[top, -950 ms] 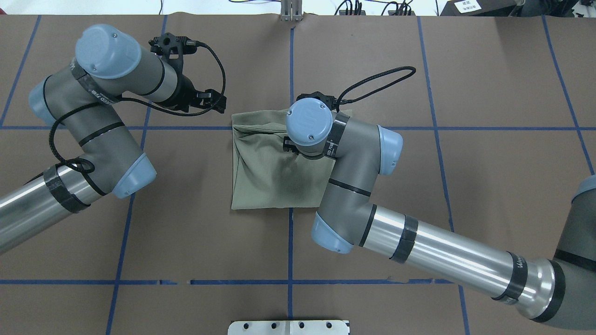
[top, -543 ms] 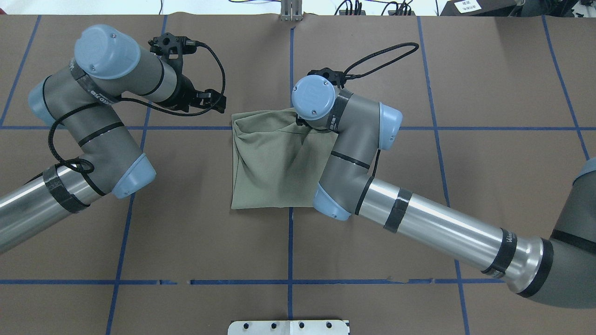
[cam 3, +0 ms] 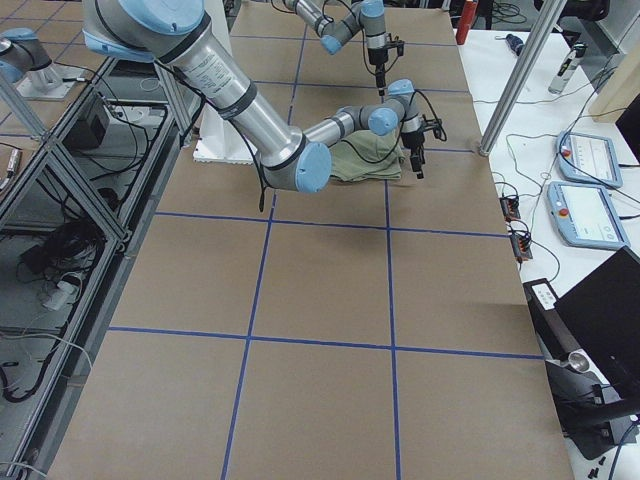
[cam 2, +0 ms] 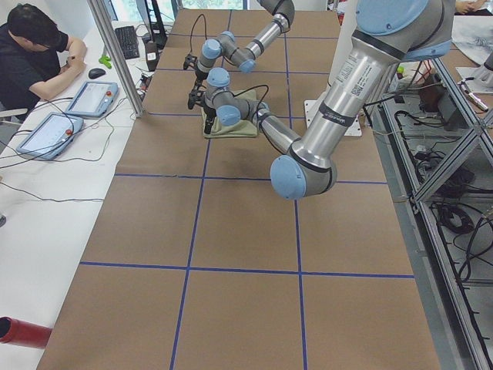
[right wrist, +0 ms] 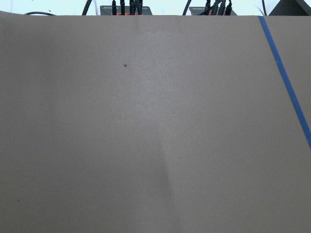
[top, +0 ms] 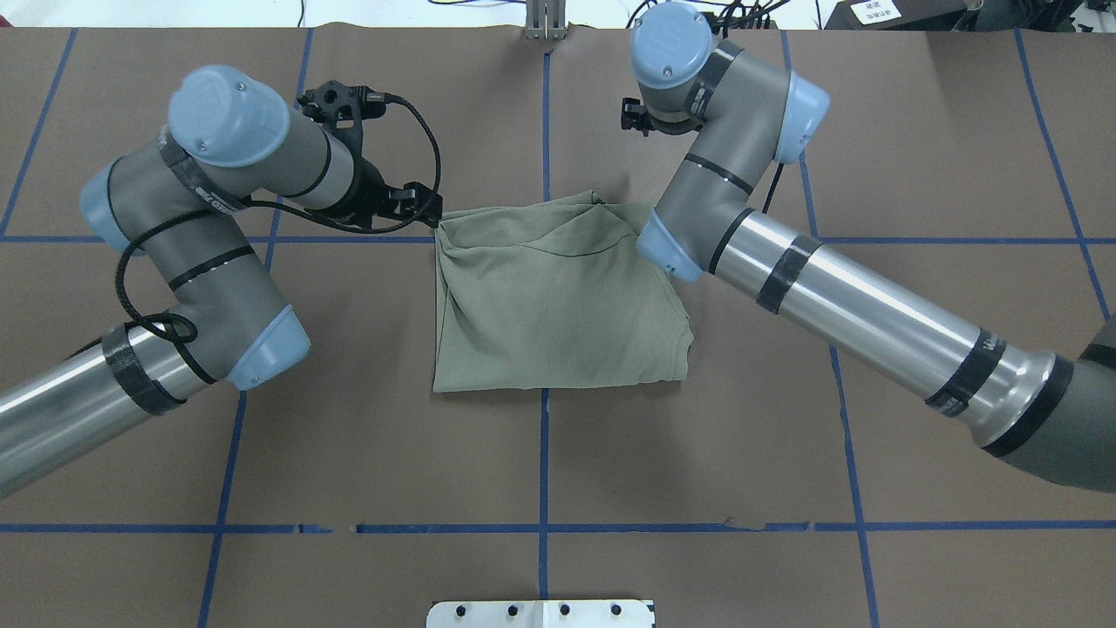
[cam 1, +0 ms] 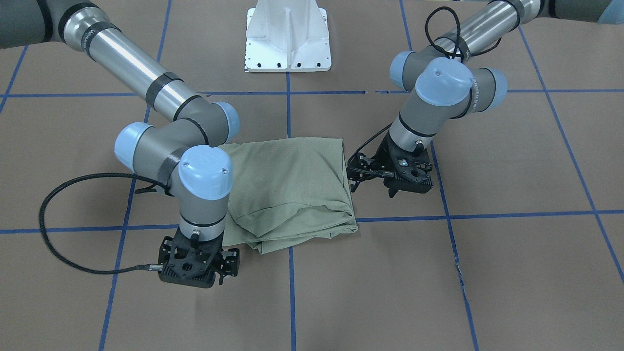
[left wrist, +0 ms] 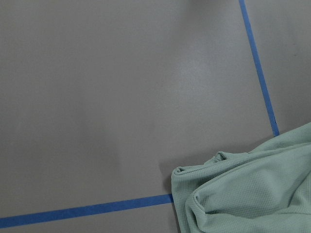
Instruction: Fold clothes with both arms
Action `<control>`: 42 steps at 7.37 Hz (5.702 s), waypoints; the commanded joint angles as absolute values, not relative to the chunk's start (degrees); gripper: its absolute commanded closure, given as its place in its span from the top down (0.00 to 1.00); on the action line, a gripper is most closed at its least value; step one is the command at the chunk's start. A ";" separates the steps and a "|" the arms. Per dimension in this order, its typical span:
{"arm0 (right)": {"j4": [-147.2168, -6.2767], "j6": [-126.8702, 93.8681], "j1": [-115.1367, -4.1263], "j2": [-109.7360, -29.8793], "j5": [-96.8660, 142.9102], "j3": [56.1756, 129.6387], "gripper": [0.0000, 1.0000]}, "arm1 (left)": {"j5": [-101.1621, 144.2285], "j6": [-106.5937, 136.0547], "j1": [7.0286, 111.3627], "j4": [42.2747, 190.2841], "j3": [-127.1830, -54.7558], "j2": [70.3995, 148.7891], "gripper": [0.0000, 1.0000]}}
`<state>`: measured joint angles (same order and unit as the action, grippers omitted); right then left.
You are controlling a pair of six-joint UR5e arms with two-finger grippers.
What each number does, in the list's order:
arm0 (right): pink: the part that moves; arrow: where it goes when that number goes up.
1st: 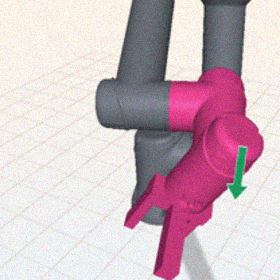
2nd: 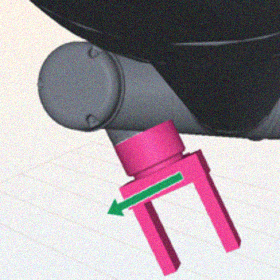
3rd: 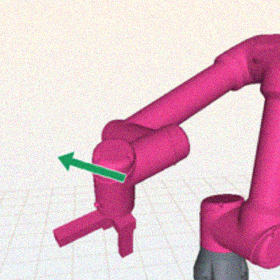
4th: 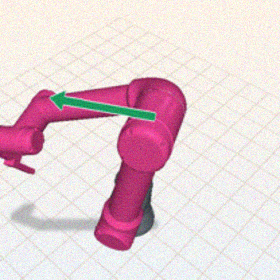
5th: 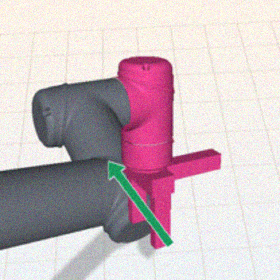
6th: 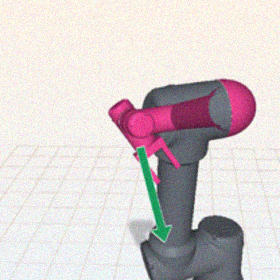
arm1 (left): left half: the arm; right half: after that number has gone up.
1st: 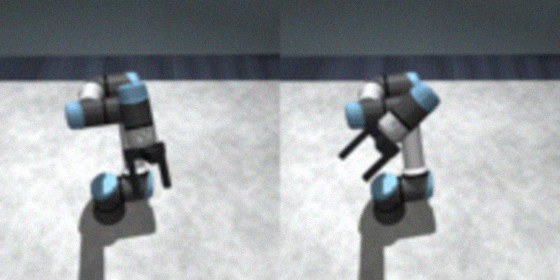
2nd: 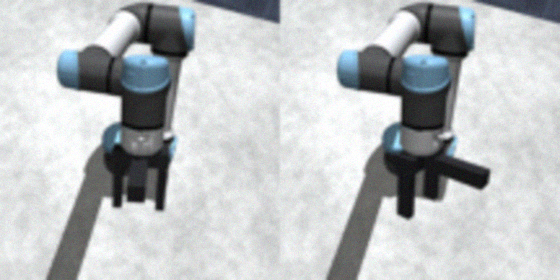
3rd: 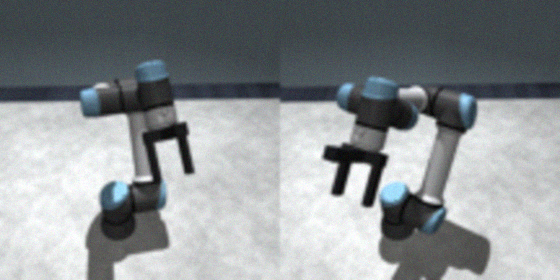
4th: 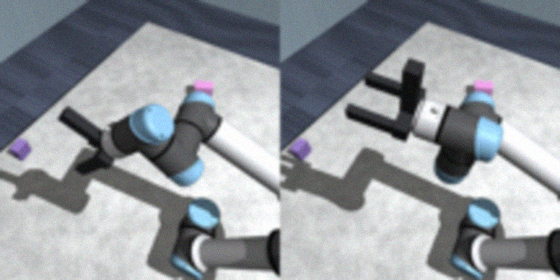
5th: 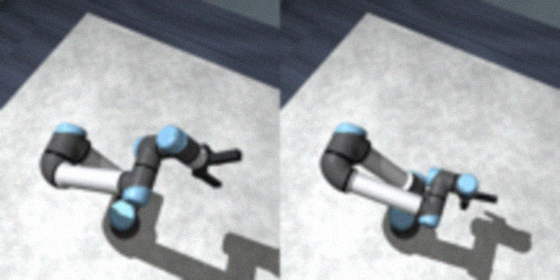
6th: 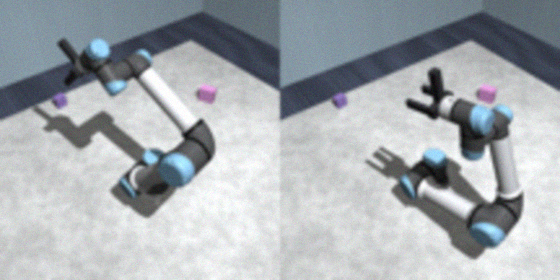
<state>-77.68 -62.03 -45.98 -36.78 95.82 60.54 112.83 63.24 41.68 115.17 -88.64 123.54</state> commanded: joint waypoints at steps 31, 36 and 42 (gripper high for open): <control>-93.96 1.24 -90.27 -96.33 130.96 101.78 1.00 | 132.54 -3.96 94.22 89.19 -95.89 92.20 1.00; -93.16 0.88 -89.82 -96.33 131.22 101.86 1.00 | 132.36 -3.95 94.22 89.21 -97.19 89.04 1.00; -93.16 0.79 -89.82 -96.42 131.40 101.78 1.00 | 132.71 -4.04 94.04 89.21 -98.09 88.51 1.00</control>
<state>-93.13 0.80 -89.83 -96.35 131.36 101.80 132.71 -4.03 94.05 89.21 -98.00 88.56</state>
